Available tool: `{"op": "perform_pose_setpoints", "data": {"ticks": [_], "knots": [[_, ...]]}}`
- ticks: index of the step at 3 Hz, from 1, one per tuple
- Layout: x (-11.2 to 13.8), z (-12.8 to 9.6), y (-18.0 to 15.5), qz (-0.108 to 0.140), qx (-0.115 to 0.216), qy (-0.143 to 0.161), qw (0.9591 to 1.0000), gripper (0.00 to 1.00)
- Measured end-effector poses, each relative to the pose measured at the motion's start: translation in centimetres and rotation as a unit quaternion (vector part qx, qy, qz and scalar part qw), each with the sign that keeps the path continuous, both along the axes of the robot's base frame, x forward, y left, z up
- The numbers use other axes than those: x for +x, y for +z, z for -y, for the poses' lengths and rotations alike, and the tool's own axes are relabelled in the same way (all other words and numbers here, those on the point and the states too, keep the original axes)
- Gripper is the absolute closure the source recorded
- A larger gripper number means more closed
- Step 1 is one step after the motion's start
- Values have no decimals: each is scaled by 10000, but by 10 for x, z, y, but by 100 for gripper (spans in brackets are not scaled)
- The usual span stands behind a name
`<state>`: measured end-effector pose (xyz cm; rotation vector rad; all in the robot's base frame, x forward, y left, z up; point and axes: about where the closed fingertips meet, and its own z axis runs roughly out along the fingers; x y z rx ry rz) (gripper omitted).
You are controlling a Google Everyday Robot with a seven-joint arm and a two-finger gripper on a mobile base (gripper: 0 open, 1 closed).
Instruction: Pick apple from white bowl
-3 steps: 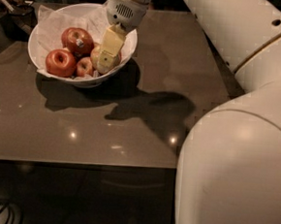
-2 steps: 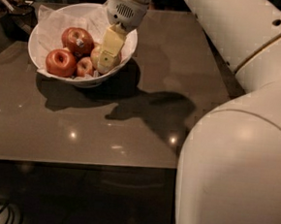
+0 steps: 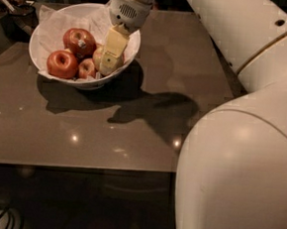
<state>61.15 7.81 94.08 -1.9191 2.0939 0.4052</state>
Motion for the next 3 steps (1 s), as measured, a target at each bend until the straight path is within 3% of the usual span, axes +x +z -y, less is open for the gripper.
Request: {"op": "perform_pose_setpoints", "data": {"ticks": [3], "knots": [[4, -1, -3, -39, 14, 35, 10000, 16]]}}
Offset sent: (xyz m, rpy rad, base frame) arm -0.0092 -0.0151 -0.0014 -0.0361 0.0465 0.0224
